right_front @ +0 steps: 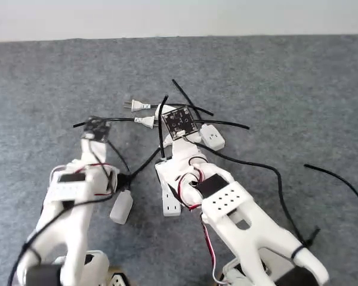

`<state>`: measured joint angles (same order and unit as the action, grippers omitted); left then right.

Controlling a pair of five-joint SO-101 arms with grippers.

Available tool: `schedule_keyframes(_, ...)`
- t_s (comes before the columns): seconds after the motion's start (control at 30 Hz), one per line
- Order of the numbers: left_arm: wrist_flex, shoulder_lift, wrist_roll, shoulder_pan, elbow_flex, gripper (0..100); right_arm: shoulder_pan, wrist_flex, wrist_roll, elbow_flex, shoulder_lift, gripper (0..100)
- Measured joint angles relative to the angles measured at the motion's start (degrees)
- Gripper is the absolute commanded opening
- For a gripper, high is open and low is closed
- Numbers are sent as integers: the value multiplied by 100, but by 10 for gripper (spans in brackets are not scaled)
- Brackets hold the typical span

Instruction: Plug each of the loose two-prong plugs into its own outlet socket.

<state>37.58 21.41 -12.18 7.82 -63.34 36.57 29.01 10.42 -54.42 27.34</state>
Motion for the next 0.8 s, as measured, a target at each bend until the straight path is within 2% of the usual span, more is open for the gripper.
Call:
schedule_keyframes(0.2, 1002, -1037, -967, -88, 932, 299, -176, -26, -62, 0, 53, 8)
schedule_keyframes(0.47, 1266, -826, -2180, -360, 791, 299, 193, 756, -747, 0, 862, 8)
schedule_keyframes(0.6, 1424, -818, -2497, -404, 791, 299, 492, 1301, -1055, -246, 1697, 8)
schedule_keyframes(0.8, 1468, -818, -2664, -484, 791, 299, 712, 1345, -1196, -527, 2110, 8)
